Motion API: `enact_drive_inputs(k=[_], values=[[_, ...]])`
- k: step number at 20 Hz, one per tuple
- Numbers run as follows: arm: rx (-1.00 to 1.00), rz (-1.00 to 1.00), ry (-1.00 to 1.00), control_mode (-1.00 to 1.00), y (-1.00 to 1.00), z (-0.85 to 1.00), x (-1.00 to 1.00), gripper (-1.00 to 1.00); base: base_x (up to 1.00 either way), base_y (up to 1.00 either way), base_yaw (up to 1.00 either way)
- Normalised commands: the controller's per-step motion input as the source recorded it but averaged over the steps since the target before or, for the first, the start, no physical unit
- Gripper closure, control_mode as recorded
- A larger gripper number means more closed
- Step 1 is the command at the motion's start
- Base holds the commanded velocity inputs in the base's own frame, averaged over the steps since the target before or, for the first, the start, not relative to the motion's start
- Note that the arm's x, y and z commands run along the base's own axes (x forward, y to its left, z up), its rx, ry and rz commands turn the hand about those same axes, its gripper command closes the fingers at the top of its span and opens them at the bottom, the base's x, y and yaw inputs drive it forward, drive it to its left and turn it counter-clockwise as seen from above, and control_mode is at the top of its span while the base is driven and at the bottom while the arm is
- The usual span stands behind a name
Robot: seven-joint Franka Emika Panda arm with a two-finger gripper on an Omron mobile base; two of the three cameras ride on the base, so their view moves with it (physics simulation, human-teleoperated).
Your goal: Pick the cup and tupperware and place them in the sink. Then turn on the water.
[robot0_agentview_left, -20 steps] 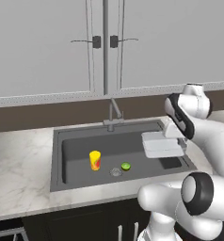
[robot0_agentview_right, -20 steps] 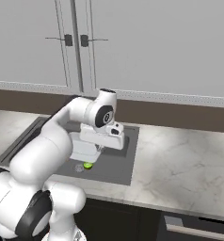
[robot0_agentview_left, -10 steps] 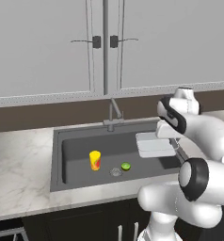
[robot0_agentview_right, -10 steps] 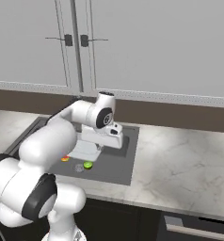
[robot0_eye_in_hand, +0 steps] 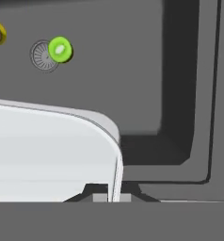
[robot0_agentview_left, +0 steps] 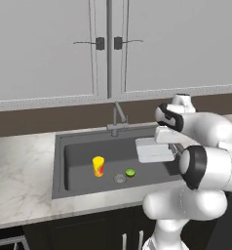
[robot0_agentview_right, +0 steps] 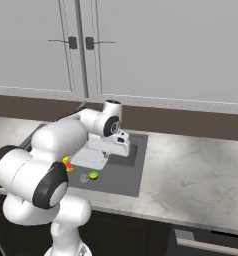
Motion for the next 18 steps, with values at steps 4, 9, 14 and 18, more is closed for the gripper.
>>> enact_drive_inputs(k=[4, 9, 14, 18], values=[[0.01, 0.0, 0.0, -1.0, 0.0, -0.23, 0.32, 1.0, 0.0, 0.0, 0.0], [0.0, 0.0, 0.0, -1.0, 0.0, -0.22, 0.35, 1.0, 0.0, 0.0, 0.0], [0.0, 0.0, 0.0, -1.0, 0.0, -0.2, 0.34, 1.0, 0.0, 0.0, 0.0], [0.0, 0.0, 0.0, -1.0, 0.0, -0.16, 0.27, 1.0, 0.0, 0.0, 0.0]])
